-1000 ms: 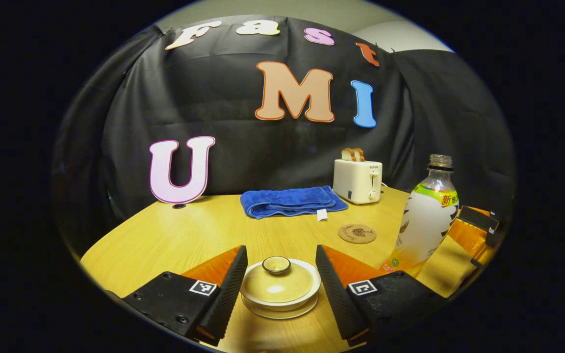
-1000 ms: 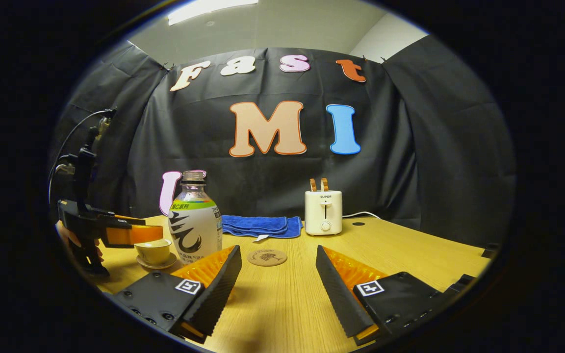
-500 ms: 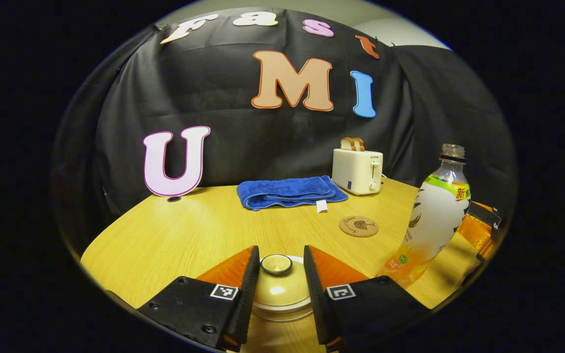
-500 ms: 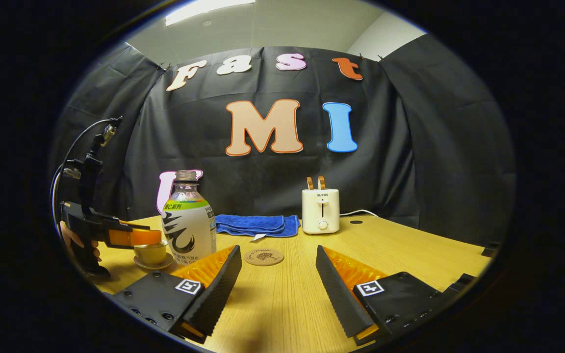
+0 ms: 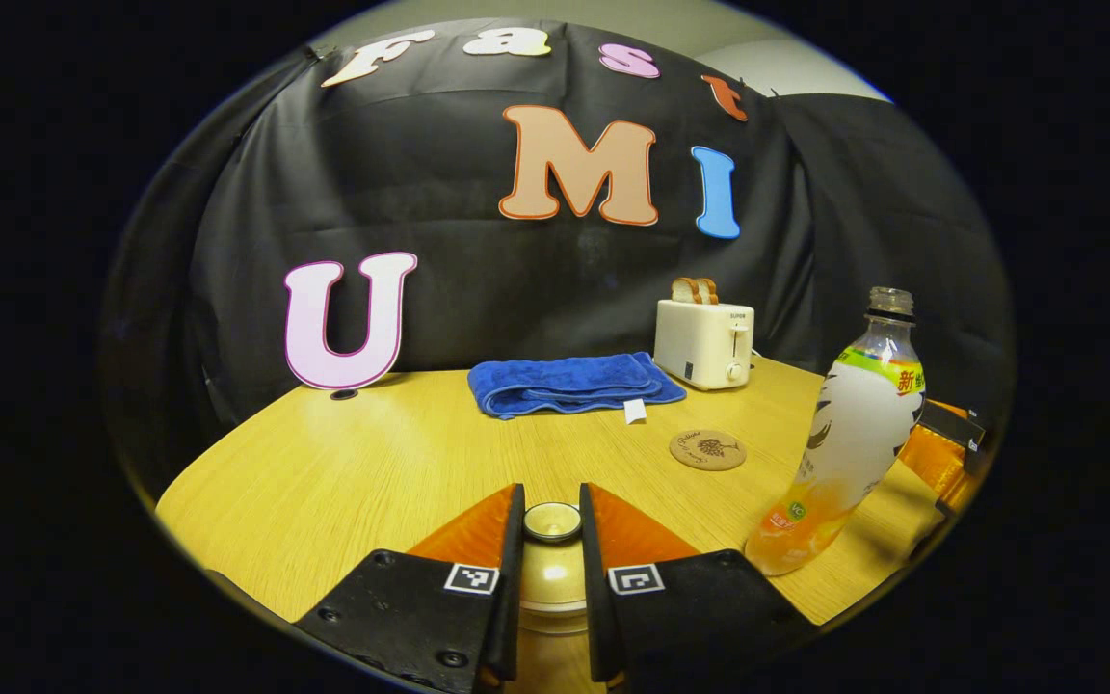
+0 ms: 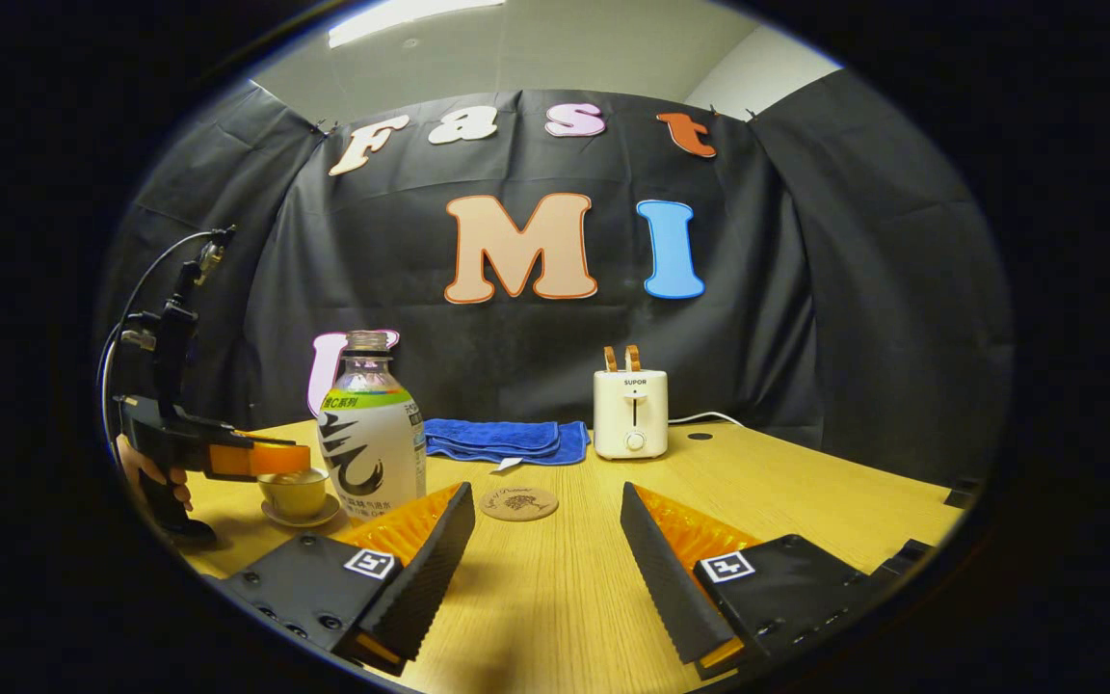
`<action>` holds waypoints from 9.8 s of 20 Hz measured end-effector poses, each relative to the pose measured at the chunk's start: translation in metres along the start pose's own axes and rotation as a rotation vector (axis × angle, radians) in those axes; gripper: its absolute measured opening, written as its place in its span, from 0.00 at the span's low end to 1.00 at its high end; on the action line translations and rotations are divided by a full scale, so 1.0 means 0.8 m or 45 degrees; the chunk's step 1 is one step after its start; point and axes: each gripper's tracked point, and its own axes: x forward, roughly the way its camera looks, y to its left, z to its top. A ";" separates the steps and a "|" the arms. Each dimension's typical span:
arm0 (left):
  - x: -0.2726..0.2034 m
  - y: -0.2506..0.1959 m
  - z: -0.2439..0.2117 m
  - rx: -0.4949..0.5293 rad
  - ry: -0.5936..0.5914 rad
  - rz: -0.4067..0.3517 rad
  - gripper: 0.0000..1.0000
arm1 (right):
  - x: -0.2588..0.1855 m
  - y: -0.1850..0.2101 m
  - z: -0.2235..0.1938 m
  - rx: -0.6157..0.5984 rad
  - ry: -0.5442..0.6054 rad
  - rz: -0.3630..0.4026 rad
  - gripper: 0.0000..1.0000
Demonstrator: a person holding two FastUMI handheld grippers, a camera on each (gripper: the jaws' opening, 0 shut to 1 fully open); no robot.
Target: Open the teacup lid with one hand, grasp the water bottle and pour water into the teacup with the other hand; after pouring, place the water bottle on the coaster and then close the teacup lid.
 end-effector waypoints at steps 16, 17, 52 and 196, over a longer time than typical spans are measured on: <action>-0.055 0.065 0.049 0.008 -0.157 0.152 0.27 | -0.006 0.042 -0.017 0.080 0.121 0.224 0.93; -0.060 0.071 0.050 0.006 -0.160 0.169 0.27 | -0.008 0.047 -0.018 0.072 0.127 0.245 0.93; -0.102 0.137 0.034 -0.117 -0.210 0.255 0.27 | 0.046 0.134 -0.037 -0.550 0.152 0.289 0.67; -0.036 0.022 0.052 0.059 -0.192 0.062 0.90 | 0.127 0.048 0.010 -0.539 0.159 0.185 0.67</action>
